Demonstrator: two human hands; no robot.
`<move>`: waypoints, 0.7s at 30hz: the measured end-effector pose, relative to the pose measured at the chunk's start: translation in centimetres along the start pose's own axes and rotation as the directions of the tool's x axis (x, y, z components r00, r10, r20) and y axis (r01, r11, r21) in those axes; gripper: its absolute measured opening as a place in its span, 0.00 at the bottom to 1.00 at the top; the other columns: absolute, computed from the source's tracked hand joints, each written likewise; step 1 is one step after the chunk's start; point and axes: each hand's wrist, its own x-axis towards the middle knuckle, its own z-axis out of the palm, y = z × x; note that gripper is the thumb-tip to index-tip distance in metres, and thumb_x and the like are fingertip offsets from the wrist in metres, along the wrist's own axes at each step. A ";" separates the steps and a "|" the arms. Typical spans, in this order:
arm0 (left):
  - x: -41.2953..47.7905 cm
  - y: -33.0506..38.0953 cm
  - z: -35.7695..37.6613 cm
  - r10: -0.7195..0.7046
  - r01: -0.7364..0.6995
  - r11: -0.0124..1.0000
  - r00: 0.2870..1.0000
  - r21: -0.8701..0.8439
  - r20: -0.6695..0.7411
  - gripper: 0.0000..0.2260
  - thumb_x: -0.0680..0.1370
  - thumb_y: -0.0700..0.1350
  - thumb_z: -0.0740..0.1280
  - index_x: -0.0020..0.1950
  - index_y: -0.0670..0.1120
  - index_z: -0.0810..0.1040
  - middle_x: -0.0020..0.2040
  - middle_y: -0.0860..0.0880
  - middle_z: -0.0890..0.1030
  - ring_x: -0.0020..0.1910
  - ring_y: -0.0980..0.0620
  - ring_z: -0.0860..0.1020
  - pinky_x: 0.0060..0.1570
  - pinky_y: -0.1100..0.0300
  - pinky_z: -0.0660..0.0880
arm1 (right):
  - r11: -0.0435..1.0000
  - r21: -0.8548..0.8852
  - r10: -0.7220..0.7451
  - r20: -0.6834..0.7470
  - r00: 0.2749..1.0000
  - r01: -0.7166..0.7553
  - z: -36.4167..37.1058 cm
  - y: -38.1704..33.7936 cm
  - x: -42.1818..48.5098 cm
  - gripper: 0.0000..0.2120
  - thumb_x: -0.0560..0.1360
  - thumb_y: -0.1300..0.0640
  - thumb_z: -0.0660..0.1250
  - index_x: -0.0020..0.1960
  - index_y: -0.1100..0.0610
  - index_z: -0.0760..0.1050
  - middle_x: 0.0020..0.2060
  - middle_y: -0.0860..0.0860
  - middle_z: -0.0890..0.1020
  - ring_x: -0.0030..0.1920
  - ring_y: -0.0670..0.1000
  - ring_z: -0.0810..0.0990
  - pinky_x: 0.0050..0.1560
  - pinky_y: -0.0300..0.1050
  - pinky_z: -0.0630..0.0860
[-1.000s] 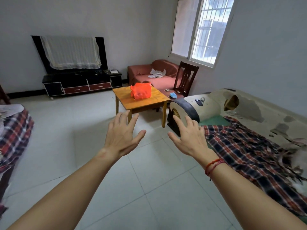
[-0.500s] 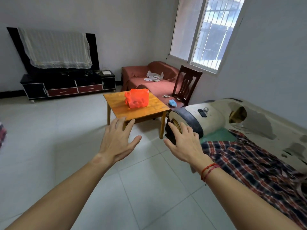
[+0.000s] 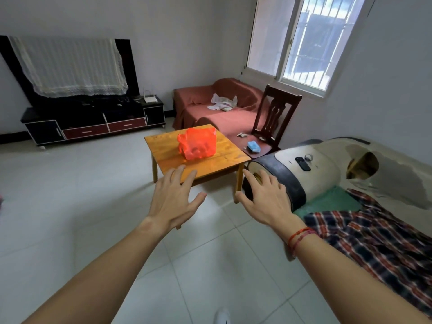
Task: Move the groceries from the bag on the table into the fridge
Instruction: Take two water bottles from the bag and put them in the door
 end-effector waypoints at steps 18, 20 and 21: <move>30.9 -5.2 11.0 -0.070 0.065 0.996 0.995 0.065 0.076 0.35 0.75 0.68 0.48 0.76 0.51 0.64 0.75 0.44 0.65 0.74 0.42 0.63 0.68 0.42 0.65 | 0.996 0.006 -0.093 0.063 0.994 0.093 7.1 5.7 33.5 0.34 0.79 0.34 0.56 0.81 0.44 0.53 0.77 0.58 0.63 0.73 0.62 0.65 0.67 0.62 0.68; 33.2 -6.2 12.2 -0.078 0.072 0.995 0.993 0.072 0.084 0.35 0.75 0.68 0.48 0.76 0.50 0.65 0.75 0.44 0.66 0.73 0.41 0.64 0.67 0.43 0.66 | 0.995 0.016 -0.095 0.085 0.992 0.094 7.8 5.7 36.4 0.34 0.79 0.34 0.55 0.81 0.43 0.52 0.78 0.58 0.61 0.74 0.61 0.64 0.68 0.63 0.66; 34.3 -6.7 12.9 -0.080 0.073 0.994 0.993 0.077 0.089 0.35 0.75 0.68 0.49 0.76 0.50 0.66 0.74 0.43 0.67 0.72 0.41 0.65 0.66 0.43 0.66 | 0.995 0.020 -0.098 0.095 0.991 0.097 8.2 5.7 37.7 0.34 0.79 0.34 0.55 0.81 0.43 0.52 0.78 0.58 0.61 0.75 0.61 0.63 0.69 0.63 0.65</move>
